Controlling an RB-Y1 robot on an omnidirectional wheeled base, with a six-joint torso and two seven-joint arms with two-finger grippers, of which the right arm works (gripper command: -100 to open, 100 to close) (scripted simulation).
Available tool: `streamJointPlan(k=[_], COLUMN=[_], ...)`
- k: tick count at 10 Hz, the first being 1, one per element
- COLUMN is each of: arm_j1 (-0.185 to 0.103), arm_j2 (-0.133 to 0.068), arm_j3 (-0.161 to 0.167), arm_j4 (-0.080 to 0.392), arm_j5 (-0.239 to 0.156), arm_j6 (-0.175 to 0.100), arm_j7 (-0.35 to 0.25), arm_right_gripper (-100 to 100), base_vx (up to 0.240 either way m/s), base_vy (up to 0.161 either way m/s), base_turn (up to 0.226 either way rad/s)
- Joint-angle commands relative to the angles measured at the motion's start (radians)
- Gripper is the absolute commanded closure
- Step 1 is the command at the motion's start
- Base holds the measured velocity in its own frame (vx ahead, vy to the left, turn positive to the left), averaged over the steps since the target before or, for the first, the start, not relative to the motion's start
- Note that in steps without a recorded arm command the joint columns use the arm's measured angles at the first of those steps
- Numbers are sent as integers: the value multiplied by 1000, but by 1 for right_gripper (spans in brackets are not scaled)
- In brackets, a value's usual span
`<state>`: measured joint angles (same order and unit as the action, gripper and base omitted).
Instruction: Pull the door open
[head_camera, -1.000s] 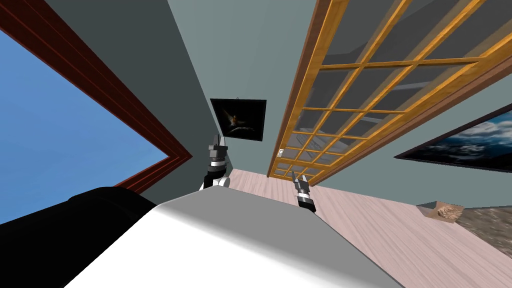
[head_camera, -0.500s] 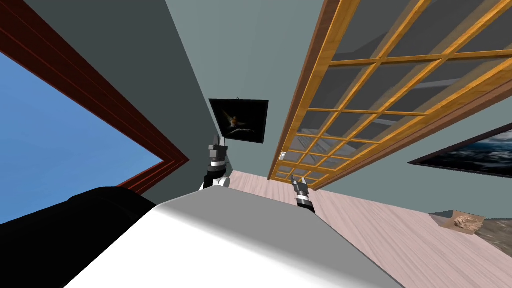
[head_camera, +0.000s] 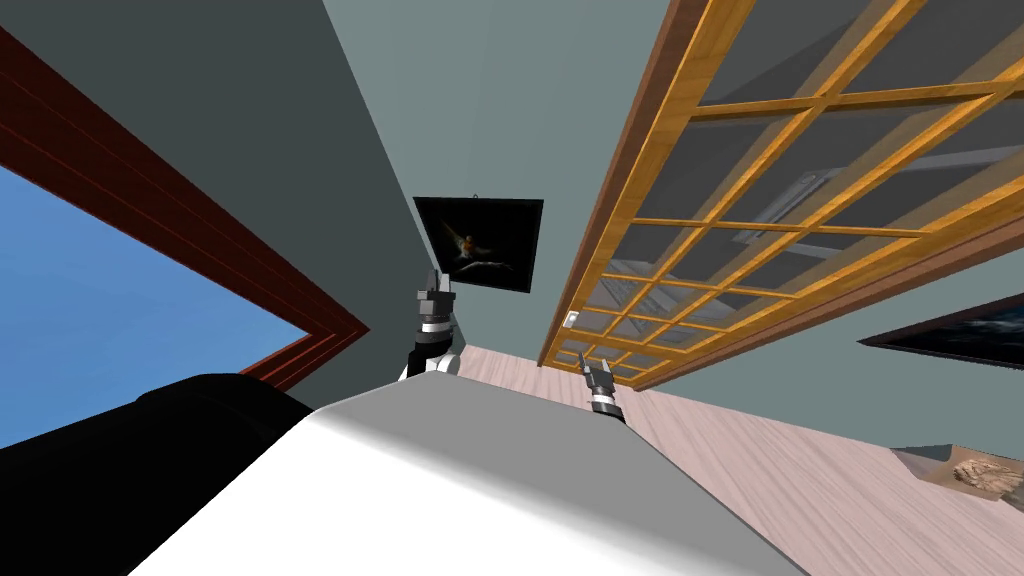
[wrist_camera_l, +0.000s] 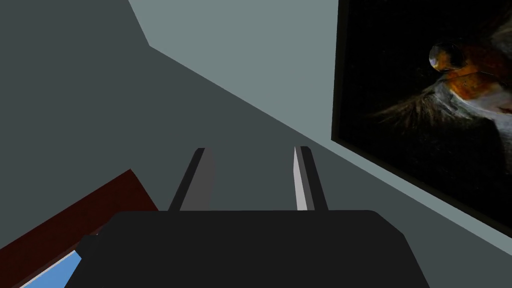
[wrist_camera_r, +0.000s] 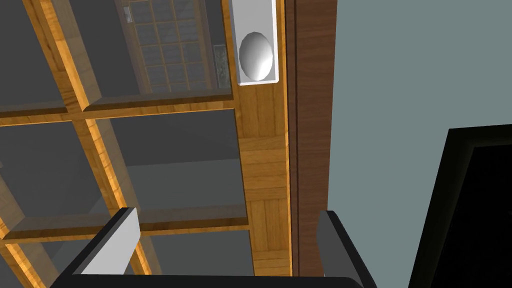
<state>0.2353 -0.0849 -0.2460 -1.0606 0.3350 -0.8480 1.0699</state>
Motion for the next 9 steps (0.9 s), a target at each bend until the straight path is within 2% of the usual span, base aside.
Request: streamJointPlan(k=[1, 5, 6, 8, 9], arm_j1=[-7, -24, -20, -41, -59], arm_j2=[2, 12, 11, 12, 14], arm_j3=[-9, -29, -26, -63, -91], arm_j4=[37, 121, 108, 130, 147], arm_j5=[13, 42, 37, 18, 2], arm_j6=[-11, -34, -33, -26, -20], arm_j7=[35, 111, 99, 125, 143], arm_right_gripper=[-100, -100, -100, -100, -100], base_vx=[178, 185, 92, 6, -2], base_vy=[24, 1, 7, -7, -20], base_turn=[41, 26, 4, 270, 349])
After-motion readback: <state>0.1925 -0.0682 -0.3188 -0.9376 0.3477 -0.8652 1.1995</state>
